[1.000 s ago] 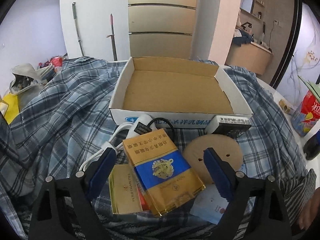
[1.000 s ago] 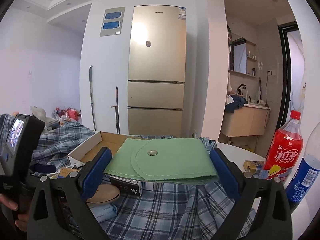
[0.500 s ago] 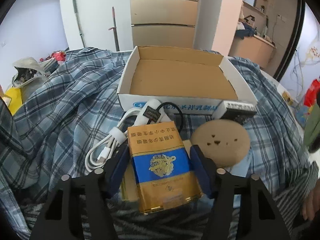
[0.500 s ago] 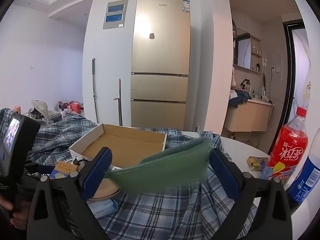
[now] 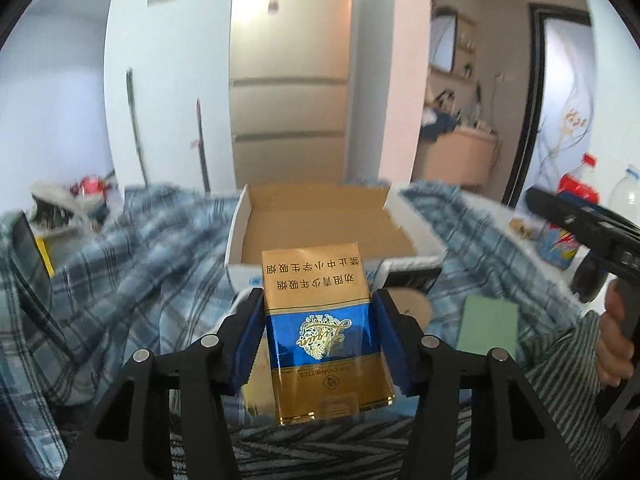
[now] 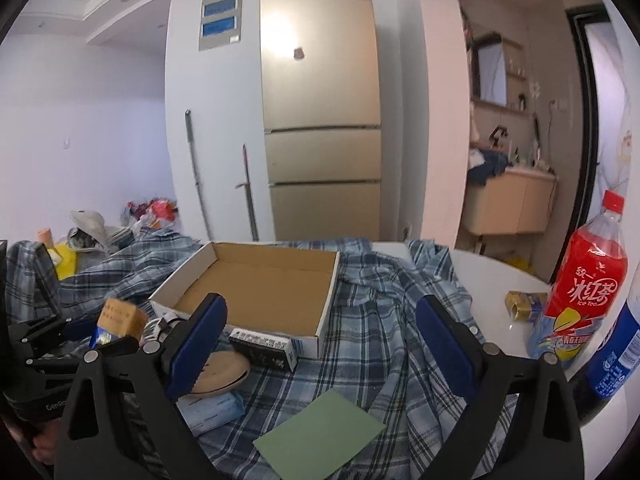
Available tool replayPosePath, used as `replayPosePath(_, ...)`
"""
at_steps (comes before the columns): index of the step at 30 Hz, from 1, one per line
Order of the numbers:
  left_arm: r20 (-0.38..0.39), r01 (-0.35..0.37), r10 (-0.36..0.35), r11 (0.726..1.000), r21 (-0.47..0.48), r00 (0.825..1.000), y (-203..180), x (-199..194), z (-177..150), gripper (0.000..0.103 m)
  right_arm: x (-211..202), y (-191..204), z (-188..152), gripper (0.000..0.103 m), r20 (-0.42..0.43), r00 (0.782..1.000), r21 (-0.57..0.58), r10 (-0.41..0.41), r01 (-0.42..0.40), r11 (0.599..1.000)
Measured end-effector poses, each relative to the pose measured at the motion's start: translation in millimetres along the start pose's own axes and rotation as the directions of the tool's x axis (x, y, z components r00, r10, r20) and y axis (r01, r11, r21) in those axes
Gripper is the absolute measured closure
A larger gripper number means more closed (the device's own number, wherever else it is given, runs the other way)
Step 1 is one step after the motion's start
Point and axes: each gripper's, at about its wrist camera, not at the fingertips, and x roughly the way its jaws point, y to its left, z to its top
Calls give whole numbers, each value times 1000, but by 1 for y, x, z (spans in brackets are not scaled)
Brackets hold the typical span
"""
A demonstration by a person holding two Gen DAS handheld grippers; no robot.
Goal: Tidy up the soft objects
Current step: 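Lift the gold-blue pack with the left gripper while the right gripper holds the green pouch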
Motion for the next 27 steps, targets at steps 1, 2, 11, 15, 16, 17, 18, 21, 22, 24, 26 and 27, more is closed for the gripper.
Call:
replayPosePath(1,30,0,0,1000,8,1000,-1,-5,0,47,1,-1,2,8,-30,1000,4,9,-9,1000)
replayPosePath(2,59,0,0,1000,15,998,-3,-10,-1,47,3,-3,2,8,-76,997,13,17,-16,1000)
replayPosePath(11,166,-36,30,999,36,986,-10,-32,-2,47,53,-18,-33,8,-447,889,195,100,-12,981)
replayPosePath(15,157,-82,87,996,-35,984,3,-30,0,46,73,-25,-48,8,-537,840,227,78,56,972)
replayPosePath(16,150,-82,90,995,-57,985,7,-29,0,46,76,-28,-50,8,-546,835,239,72,72,968)
replayPosePath(17,143,-84,94,994,-75,985,12,-27,0,46,77,-30,-52,8,-548,835,240,58,91,967)
replayPosePath(18,137,-85,97,992,-93,986,15,-26,1,46,78,-32,-53,8,-550,834,232,30,119,965)
replayPosePath(21,129,-90,103,991,-103,986,18,-25,0,46,81,-37,-56,8,-563,826,242,-11,177,954)
replayPosePath(22,128,-88,100,991,-98,987,17,-25,0,46,82,-37,-54,8,-572,820,251,-12,189,949)
replayPosePath(24,134,-88,99,993,-84,986,14,-26,-1,46,84,-32,-53,8,-578,816,268,-3,194,944)
replayPosePath(26,142,-89,100,993,-77,985,12,-26,-2,46,87,-24,-53,8,-601,799,271,10,193,943)
replayPosePath(27,145,-90,100,993,-75,984,12,-27,-2,46,88,-22,-54,8,-609,793,292,23,197,936)
